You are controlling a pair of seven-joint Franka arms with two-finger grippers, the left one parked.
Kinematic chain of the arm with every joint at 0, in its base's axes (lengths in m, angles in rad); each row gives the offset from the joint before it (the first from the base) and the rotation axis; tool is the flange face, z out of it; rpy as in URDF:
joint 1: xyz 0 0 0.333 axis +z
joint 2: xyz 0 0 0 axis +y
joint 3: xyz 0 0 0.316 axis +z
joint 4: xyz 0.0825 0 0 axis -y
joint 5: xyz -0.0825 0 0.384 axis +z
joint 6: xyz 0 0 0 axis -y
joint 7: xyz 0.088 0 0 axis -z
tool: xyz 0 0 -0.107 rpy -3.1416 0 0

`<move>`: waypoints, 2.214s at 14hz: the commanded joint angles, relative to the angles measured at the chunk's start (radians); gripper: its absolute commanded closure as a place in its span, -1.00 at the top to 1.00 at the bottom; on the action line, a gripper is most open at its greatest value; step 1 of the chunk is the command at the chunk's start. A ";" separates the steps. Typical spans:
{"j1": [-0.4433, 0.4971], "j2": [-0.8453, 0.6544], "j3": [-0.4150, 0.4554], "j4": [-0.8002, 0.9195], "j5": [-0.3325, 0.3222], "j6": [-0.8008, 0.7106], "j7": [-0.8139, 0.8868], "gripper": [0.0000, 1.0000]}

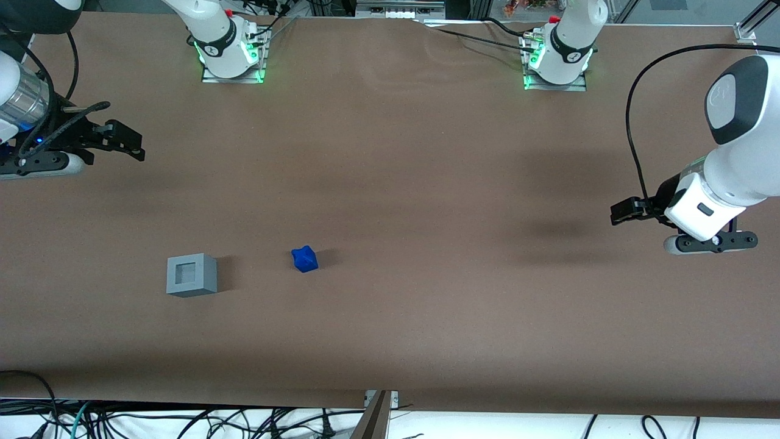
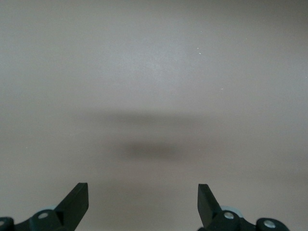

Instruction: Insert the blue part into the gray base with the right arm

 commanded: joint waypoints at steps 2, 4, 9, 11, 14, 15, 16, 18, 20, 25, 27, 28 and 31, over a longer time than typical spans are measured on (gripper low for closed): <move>-0.005 0.015 0.028 0.005 -0.001 0.004 -0.009 0.98; 0.008 0.043 0.045 0.002 0.003 0.035 0.003 0.98; 0.175 0.208 0.048 -0.002 0.004 0.228 0.146 0.98; 0.232 0.300 0.048 0.001 0.004 0.355 0.198 0.98; 0.277 0.418 0.048 0.005 -0.002 0.515 0.224 0.98; 0.284 0.448 0.048 0.005 -0.004 0.561 0.224 0.98; 0.291 0.472 0.048 0.005 -0.007 0.593 0.224 0.98; 0.295 0.521 0.048 0.003 -0.010 0.651 0.223 0.98; 0.315 0.560 0.046 0.002 -0.013 0.707 0.223 0.98; 0.324 0.643 0.045 0.006 -0.030 0.840 0.223 0.98; 0.323 0.663 0.043 0.008 -0.031 0.874 0.220 0.82; 0.323 0.664 0.043 0.006 -0.031 0.876 0.216 0.63; 0.320 0.669 0.043 0.012 -0.028 0.874 0.210 0.02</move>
